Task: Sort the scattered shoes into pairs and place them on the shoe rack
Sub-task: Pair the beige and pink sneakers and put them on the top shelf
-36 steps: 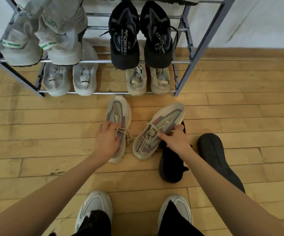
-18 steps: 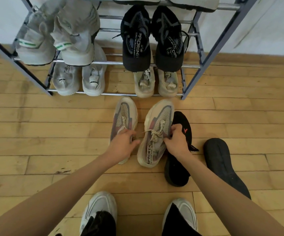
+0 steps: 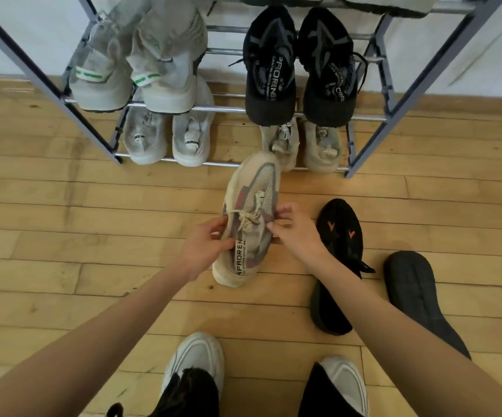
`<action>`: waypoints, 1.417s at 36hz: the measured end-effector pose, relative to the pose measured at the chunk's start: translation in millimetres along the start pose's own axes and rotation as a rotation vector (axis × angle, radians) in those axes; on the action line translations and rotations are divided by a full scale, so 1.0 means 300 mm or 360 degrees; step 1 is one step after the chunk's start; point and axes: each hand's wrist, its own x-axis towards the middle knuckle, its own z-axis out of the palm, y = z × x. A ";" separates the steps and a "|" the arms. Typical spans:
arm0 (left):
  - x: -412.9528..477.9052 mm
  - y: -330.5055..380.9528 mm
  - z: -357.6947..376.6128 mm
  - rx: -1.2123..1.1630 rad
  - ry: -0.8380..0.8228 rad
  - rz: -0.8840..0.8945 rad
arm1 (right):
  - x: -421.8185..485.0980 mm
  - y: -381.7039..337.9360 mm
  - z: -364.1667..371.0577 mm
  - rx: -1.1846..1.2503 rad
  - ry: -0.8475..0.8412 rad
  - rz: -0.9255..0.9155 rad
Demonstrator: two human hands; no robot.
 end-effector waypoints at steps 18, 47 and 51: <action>0.011 -0.202 -0.238 -0.0127 0.0246 -0.0475 | -0.015 0.019 0.151 -0.0635 -0.0341 0.0700; -0.031 -0.199 -0.223 -0.0329 0.0035 -0.0731 | -0.022 0.107 0.224 -0.0234 -0.0181 0.0615; -0.046 -0.194 -0.232 -0.0326 0.0010 -0.0674 | -0.030 0.102 0.212 -0.0185 -0.0187 0.0574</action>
